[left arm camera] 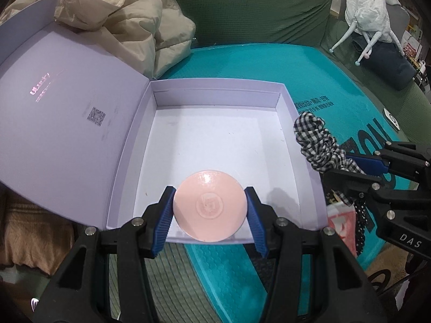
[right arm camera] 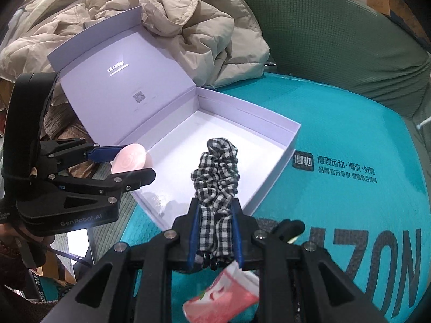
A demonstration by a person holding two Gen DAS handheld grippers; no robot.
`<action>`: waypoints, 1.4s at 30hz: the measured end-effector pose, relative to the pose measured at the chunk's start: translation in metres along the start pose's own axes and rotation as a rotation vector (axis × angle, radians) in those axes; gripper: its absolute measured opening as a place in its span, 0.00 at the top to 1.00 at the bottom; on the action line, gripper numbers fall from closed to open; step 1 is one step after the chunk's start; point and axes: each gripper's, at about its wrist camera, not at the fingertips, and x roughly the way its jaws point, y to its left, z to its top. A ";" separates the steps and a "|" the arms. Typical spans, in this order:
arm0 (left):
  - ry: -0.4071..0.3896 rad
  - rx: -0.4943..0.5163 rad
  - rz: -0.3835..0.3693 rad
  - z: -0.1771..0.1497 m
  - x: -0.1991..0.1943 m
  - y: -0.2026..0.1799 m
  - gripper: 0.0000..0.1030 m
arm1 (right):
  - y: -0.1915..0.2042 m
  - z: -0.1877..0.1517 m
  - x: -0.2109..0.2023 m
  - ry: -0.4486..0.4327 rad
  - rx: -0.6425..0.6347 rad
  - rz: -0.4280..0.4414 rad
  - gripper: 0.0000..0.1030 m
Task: Organize objects
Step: 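Lift the pink compact and gingham scrunchie and carry both into the lavender box, then lower the compact into the box and open the left tool while the right tool releases the scrunchie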
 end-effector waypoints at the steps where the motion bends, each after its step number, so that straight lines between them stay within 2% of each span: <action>1: 0.001 0.000 0.001 0.002 0.002 0.001 0.52 | -0.001 0.003 0.003 0.002 0.002 0.002 0.80; 14: 0.018 -0.032 0.020 0.028 0.029 0.012 0.52 | -0.014 0.028 0.030 0.024 -0.010 0.013 0.80; 24: 0.029 -0.049 0.063 0.046 0.052 0.021 0.52 | -0.026 0.043 0.058 0.055 0.016 0.046 0.80; 32: 0.037 -0.022 0.094 0.055 0.065 0.021 0.52 | -0.030 0.053 0.078 0.073 0.006 0.041 0.80; 42: 0.065 -0.036 0.129 0.063 0.087 0.033 0.52 | -0.029 0.064 0.096 0.086 -0.014 0.025 0.80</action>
